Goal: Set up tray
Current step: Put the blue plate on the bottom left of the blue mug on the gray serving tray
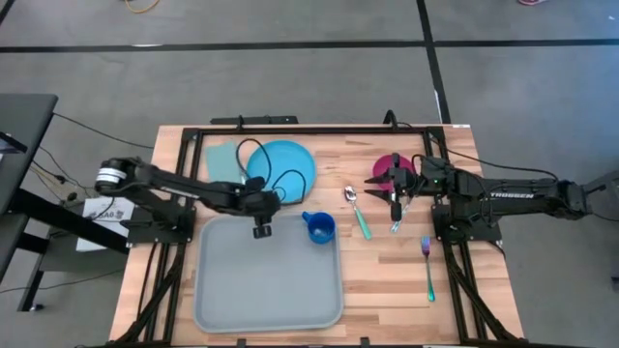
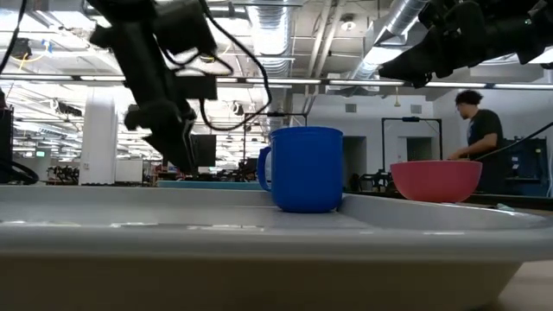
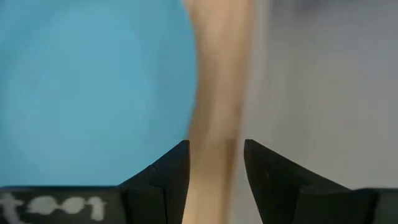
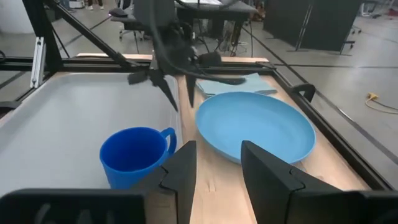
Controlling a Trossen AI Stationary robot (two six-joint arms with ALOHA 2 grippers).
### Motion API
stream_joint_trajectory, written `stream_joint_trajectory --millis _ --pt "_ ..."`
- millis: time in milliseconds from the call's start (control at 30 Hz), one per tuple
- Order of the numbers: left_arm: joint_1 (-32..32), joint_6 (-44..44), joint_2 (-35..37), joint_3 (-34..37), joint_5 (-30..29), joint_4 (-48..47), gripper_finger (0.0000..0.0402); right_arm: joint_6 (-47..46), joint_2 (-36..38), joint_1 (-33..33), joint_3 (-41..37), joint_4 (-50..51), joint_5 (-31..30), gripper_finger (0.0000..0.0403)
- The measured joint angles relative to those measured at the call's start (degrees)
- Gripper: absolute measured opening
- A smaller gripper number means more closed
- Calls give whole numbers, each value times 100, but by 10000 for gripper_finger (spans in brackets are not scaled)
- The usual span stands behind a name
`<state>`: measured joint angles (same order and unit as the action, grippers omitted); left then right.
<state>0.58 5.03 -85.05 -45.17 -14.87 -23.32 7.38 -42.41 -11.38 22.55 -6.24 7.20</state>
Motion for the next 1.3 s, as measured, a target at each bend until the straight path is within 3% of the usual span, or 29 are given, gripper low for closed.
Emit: stream_joint_trajectory --millis 167,367,1033,1300 --pt "455 -229 -46 -2 60 192 142 9 0 0 0 4 0 118" --pt "851 -220 -46 34 644 243 142 9 0 0 0 24 0 118" --pt "830 -386 -55 44 523 287 142 9 0 0 0 157 2 118" --pt "830 -552 -531 50 520 443 141 9 1 3 0 196 8 118"
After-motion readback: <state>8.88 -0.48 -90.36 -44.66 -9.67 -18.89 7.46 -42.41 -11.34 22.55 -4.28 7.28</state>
